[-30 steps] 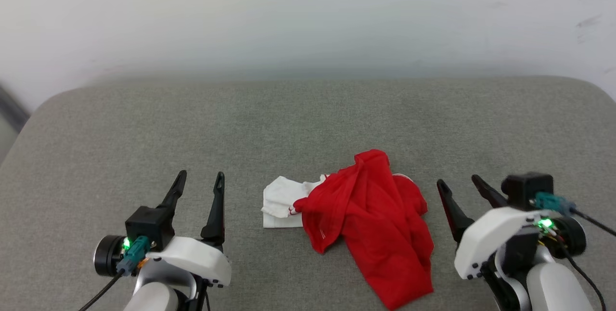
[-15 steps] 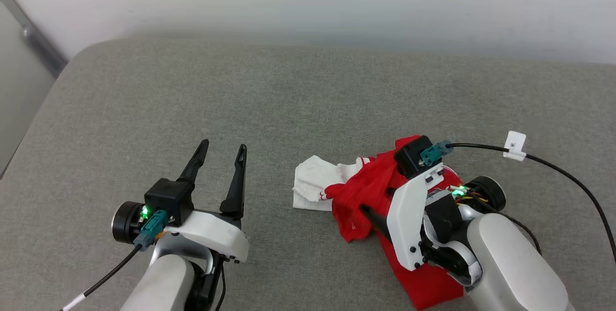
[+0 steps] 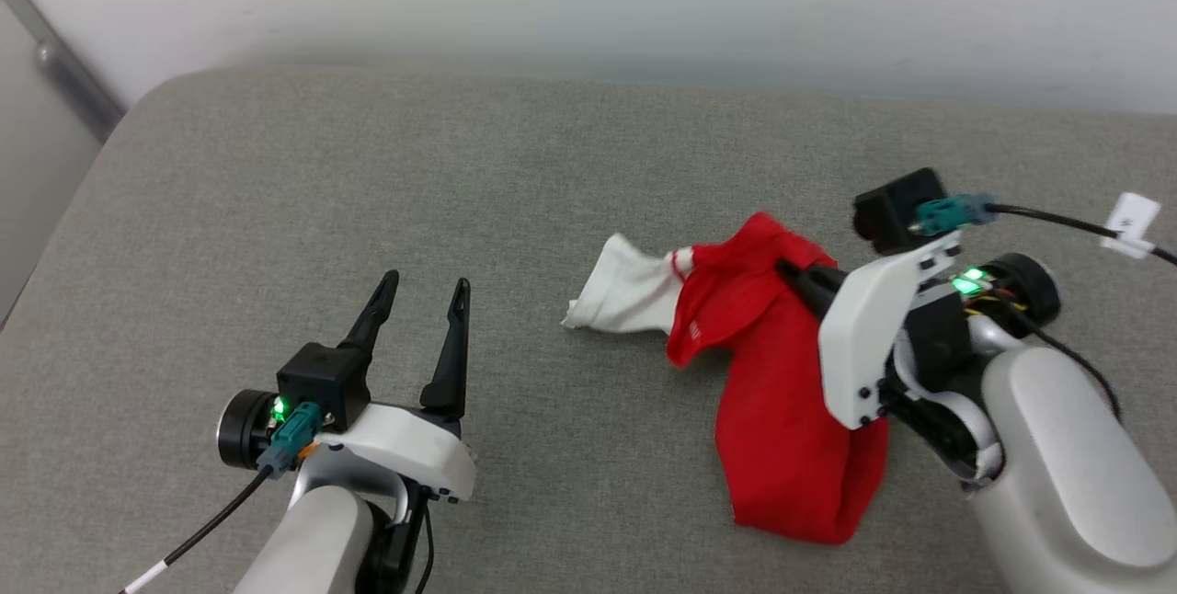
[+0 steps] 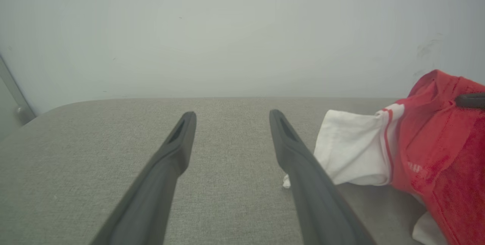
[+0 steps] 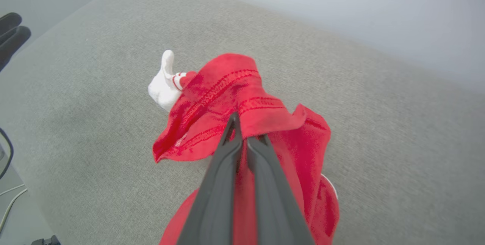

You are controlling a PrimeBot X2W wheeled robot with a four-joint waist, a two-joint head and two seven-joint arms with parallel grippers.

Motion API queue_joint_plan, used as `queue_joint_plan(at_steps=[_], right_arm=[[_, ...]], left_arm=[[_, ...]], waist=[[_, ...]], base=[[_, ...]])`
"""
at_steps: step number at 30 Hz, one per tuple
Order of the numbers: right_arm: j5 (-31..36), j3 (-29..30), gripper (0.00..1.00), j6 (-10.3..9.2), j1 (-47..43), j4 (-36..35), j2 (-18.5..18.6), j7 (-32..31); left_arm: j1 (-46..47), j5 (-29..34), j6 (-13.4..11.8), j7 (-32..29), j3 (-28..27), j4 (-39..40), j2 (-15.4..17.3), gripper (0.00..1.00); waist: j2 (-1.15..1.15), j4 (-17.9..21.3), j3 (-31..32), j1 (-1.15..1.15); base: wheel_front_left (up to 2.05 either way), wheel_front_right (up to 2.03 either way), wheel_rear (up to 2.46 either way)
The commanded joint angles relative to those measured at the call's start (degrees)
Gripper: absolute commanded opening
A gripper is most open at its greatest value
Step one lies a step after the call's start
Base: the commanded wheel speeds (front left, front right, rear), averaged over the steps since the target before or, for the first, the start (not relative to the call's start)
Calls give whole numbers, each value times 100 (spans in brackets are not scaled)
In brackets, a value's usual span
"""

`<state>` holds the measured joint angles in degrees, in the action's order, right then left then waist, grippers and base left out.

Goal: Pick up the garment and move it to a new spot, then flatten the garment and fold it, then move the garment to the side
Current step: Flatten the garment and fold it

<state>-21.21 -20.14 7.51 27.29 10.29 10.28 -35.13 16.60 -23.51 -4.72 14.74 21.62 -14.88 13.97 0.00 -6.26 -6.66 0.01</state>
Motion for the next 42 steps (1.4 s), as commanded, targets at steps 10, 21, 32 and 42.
queue_joint_plan(at_steps=[10, 21, 32, 42], right_arm=[[251, 1758, 0, -4, -2133, -862, -426, 177], [-124, 2324, 100, -3, -3531, -471, -748, 1258], [236, 2542, 100, -3, -3258, -1188, -715, 1700], [202, 2755, 100, -3, -2292, -1123, -114, -427]], left_arm=[[-355, -67, -66, 40, -78, -25, 28, 100], [-653, -160, -138, -36, -80, 15, 118, 100], [-890, -211, -240, -110, -78, 198, 193, 100], [-724, -190, -264, -112, -19, 316, 170, 100]], waist=[[0, 347, 351, -1], [0, 528, 609, -1], [0, 606, 751, -1], [0, 566, 541, -1]], base=[[0, 0, 0], [0, 0, 0], [0, 0, 0], [0, 0, 0]])
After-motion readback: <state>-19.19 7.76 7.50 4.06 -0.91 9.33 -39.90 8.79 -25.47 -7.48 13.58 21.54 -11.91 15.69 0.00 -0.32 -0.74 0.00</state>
